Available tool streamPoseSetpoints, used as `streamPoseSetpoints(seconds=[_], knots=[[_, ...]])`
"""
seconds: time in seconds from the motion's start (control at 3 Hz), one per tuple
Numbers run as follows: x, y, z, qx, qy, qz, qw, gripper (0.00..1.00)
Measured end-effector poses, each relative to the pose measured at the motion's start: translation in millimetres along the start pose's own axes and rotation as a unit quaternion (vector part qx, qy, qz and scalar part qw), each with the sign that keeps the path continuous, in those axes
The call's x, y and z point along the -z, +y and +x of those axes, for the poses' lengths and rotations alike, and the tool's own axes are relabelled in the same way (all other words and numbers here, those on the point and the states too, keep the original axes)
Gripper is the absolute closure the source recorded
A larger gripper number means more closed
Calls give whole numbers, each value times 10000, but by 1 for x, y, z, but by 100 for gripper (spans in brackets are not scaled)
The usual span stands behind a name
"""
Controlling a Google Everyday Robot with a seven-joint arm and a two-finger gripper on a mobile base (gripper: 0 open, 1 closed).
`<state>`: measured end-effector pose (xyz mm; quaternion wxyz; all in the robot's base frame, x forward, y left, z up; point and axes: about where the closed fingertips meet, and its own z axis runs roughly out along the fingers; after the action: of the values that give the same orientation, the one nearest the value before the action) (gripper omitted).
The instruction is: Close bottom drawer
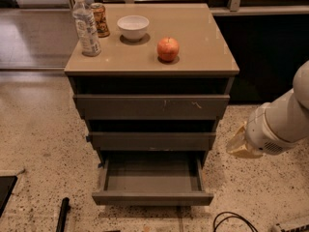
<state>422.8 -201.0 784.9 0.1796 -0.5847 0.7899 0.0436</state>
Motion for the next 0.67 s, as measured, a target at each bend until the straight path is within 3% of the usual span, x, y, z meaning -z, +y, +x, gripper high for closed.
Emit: streamPoseSetpoints(seconds=[0.33,0.67], knots=[[-106,-1,30,-123,-56,-83,9999,100],[-176,-9,50,-238,-260,-118,9993,100]])
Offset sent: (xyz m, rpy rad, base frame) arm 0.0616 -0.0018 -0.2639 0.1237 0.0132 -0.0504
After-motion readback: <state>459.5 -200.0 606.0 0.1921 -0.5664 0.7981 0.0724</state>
